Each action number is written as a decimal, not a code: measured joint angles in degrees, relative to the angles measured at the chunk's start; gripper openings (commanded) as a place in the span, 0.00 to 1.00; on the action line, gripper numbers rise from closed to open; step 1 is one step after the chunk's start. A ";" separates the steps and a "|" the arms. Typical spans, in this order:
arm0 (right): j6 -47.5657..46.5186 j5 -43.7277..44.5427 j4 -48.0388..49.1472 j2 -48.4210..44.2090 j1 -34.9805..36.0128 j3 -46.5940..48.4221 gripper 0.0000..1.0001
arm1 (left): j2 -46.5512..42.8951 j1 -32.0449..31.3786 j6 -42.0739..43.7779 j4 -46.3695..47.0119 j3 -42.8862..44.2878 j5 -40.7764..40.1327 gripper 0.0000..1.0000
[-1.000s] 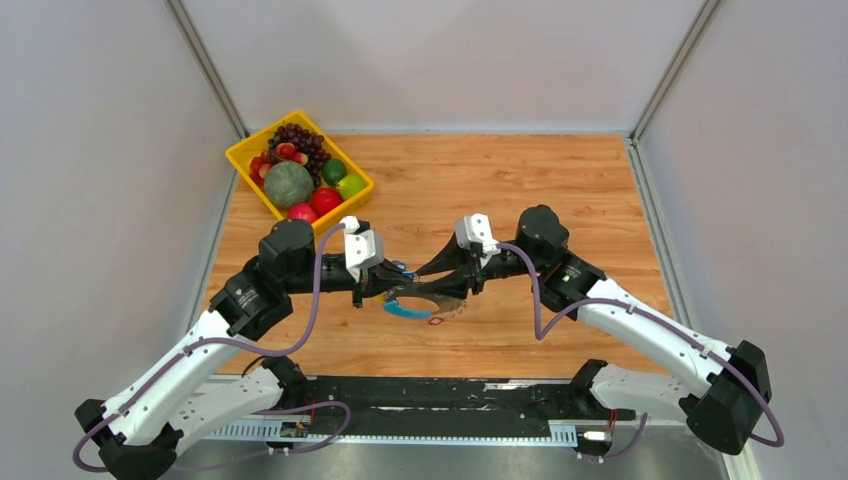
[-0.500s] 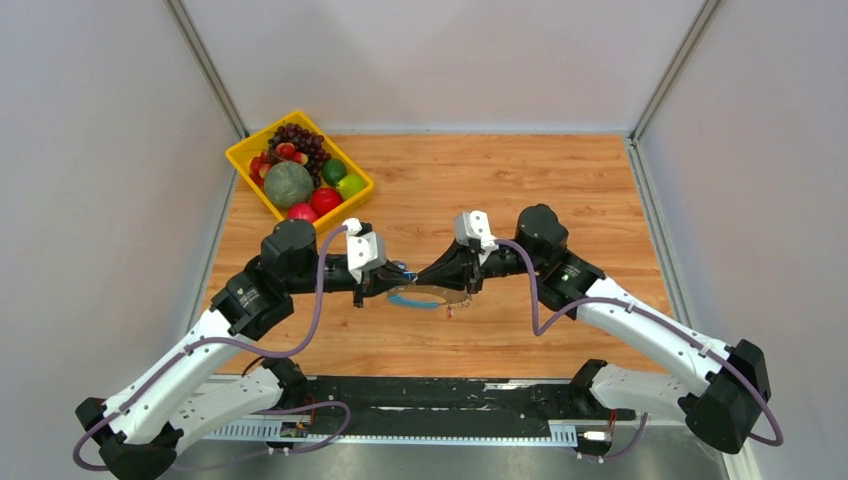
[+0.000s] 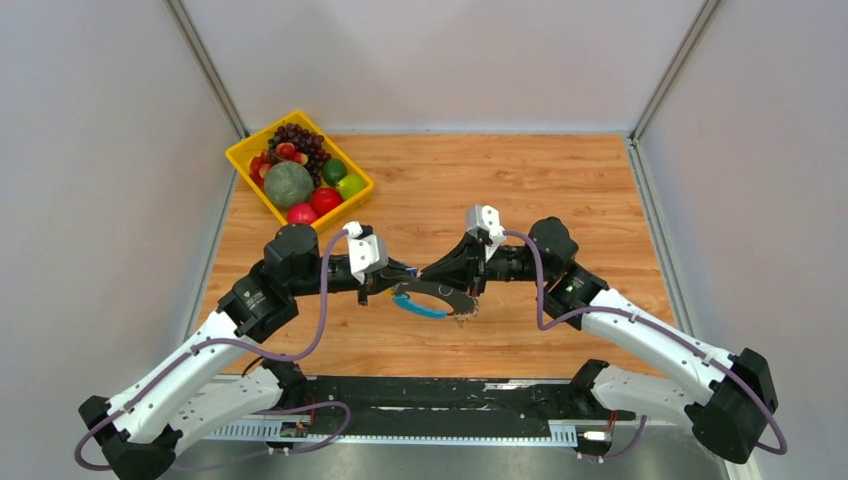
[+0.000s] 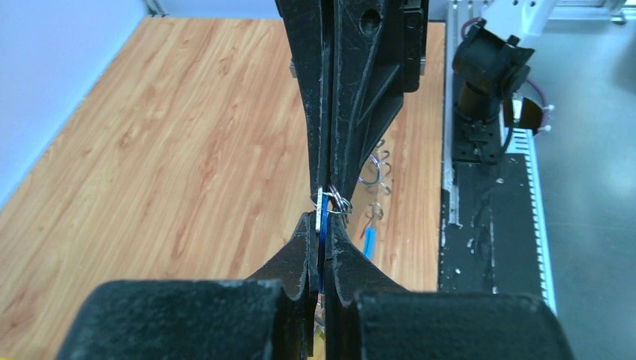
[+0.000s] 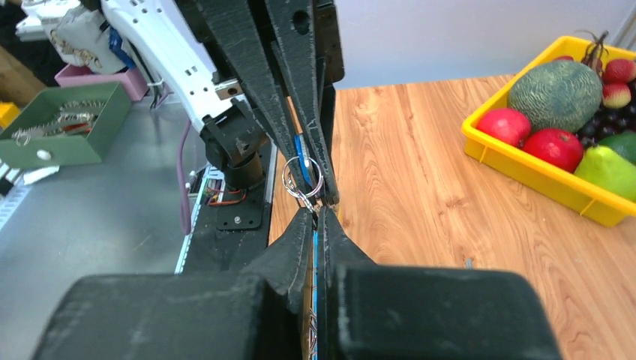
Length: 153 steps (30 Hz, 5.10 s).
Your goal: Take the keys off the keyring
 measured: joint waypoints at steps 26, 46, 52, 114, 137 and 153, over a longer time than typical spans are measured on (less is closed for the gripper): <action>32.57 -1.55 21.07 7.26 -10.32 -1.99 0.00 | 8.46 -0.02 14.05 7.96 0.87 -15.50 0.00; 32.72 -1.84 22.23 6.88 -10.12 -1.44 0.00 | 5.29 0.42 15.17 6.64 0.15 -9.07 0.00; 34.03 -1.68 23.58 6.88 -10.08 -1.44 0.00 | 5.77 0.39 16.28 6.58 0.15 -6.99 0.00; 4.02 -0.63 -1.70 6.78 -3.39 5.97 0.20 | 5.35 -1.81 17.31 -5.62 5.88 -8.57 0.00; 3.78 -0.13 -5.33 7.21 -2.62 6.84 0.31 | 4.61 -1.86 17.31 -5.25 6.08 -9.03 0.00; 4.46 -0.22 -5.31 7.21 -2.62 7.37 0.07 | 4.61 -1.86 17.49 -5.18 6.08 -9.03 0.00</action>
